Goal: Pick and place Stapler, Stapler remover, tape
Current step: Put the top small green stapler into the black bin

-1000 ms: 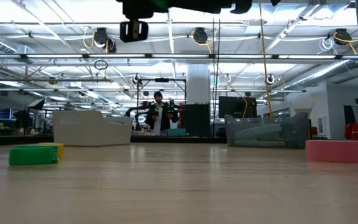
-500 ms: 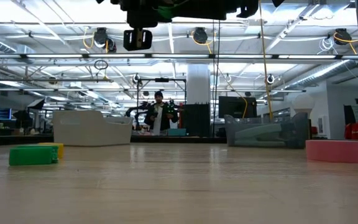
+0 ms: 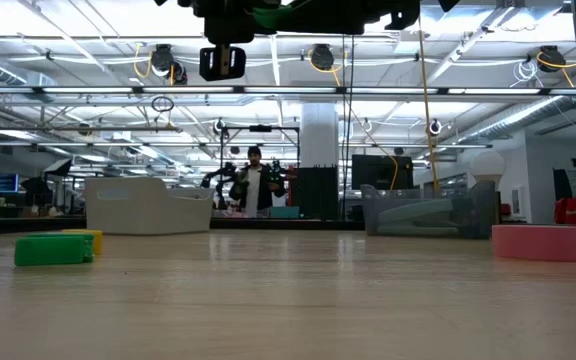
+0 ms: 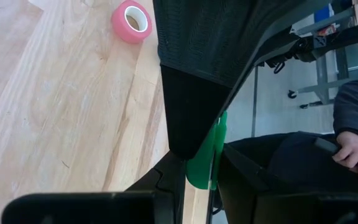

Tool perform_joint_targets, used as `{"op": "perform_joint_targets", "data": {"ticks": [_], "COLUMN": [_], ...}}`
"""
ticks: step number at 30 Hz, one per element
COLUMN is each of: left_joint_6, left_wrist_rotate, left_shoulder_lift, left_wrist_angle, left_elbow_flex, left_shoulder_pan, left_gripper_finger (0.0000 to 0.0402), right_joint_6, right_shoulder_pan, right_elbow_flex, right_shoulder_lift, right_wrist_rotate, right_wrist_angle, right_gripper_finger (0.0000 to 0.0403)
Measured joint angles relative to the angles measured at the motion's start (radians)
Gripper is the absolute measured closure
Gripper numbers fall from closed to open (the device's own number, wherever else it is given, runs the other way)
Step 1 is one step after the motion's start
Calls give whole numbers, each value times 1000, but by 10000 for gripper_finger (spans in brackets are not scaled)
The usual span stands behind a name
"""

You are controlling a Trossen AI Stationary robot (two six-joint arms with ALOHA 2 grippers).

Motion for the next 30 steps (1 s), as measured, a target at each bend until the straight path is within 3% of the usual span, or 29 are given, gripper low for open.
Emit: {"op": "perform_joint_targets", "data": {"ticks": [26, 30], "left_joint_6": [50, 59], "left_wrist_rotate": [45, 37], "left_shoulder_lift": [0, 0], "left_wrist_angle": [-11, -12], "left_elbow_flex": [-1, -1], "left_shoulder_pan": [19, 19], "left_gripper_finger": [325, 311], "right_joint_6": [27, 27], "right_shoulder_pan": [24, 24], "right_elbow_flex": [0, 0], "right_shoulder_lift": [1, 1], "right_wrist_rotate": [4, 5], "right_wrist_angle": [25, 25], "right_gripper_finger": [329, 330]}}
